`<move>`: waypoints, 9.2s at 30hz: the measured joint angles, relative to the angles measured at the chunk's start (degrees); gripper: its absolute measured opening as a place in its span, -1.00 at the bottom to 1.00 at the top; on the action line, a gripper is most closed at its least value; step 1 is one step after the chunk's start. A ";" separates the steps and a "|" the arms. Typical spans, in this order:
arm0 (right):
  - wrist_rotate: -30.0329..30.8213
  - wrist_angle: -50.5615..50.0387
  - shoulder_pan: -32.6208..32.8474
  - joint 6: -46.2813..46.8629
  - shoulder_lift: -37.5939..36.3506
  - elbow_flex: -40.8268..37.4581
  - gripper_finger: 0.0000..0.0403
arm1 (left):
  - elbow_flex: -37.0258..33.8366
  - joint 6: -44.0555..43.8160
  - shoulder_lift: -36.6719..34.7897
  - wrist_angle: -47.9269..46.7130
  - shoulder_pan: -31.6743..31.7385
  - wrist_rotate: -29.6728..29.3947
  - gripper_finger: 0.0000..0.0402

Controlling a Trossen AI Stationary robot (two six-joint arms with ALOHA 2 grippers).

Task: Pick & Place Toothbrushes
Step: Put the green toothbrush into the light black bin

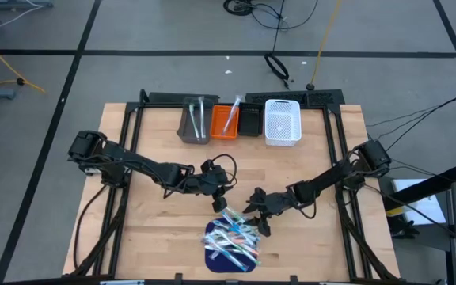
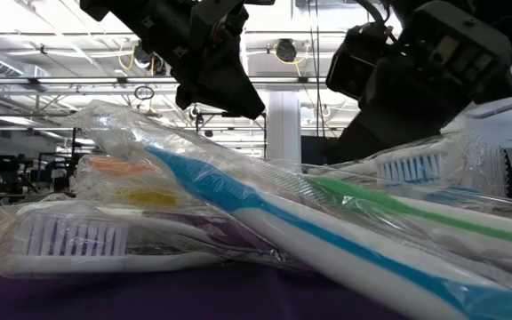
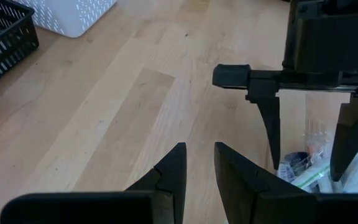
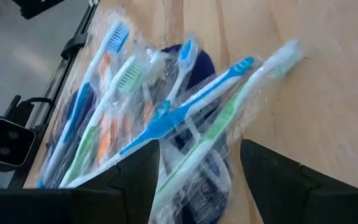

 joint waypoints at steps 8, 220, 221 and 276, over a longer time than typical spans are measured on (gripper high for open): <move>-0.13 -0.23 0.02 0.49 0.04 0.00 0.06 | 0.00 -0.04 0.00 -0.01 0.00 0.02 -0.60; 39.24 15.48 10.40 -19.08 -15.76 -10.23 -0.36 | 0.00 5.19 -2.60 25.36 -1.04 -0.74 -0.98; 39.24 15.11 10.40 -18.31 -15.76 -10.23 -0.30 | 0.00 5.16 -3.58 23.70 -1.07 -1.43 -0.98; 34.80 10.91 10.64 -13.00 -15.76 -10.25 -0.15 | 0.03 -3.38 -11.33 -11.91 43.68 -0.84 -0.96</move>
